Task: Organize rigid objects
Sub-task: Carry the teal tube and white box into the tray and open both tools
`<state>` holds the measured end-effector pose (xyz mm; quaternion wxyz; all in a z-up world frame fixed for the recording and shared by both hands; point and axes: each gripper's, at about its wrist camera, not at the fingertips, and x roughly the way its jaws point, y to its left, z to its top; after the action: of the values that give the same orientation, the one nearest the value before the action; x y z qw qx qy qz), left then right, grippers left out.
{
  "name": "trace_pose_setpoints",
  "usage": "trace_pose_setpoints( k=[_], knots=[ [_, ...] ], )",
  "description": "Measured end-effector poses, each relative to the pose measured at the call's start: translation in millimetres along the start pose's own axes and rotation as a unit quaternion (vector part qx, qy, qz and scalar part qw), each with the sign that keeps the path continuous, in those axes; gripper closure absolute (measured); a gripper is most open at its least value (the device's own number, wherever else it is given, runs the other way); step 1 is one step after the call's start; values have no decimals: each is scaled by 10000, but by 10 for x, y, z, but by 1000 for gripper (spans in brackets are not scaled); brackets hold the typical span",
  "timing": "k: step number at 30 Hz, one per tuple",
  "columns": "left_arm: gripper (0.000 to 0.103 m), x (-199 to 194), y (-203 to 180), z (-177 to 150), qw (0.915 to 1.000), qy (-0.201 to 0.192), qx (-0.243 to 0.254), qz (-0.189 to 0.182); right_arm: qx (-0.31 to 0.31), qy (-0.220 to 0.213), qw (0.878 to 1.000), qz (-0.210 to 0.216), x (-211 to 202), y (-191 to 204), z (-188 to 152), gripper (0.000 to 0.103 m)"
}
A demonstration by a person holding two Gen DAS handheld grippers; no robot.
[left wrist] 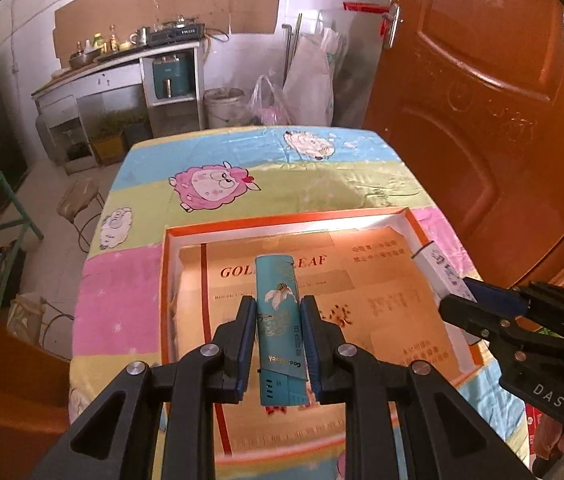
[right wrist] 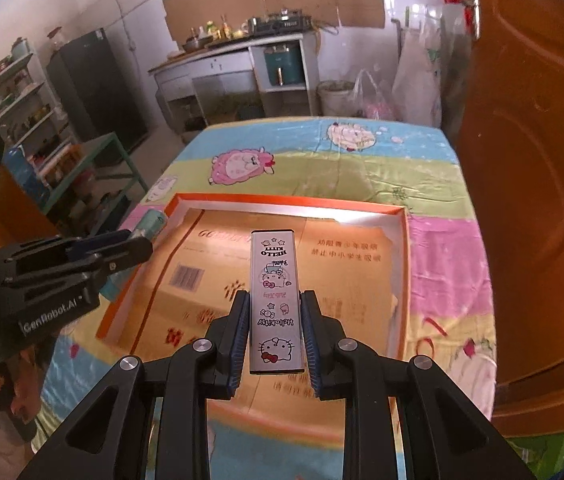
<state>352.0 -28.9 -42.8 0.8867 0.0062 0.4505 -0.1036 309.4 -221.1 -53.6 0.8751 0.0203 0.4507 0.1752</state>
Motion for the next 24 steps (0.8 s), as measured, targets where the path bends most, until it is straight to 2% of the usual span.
trace_pose_setpoints(
  k=[10, 24],
  knots=[
    [80, 538, 100, 183, 9994, 319, -86, 54, 103, 379, 9992, 19, 614, -101, 271, 77],
    [80, 949, 235, 305, 9983, 535, -186, 97, 102, 614, 9980, -78, 1053, -191, 383, 77]
  ],
)
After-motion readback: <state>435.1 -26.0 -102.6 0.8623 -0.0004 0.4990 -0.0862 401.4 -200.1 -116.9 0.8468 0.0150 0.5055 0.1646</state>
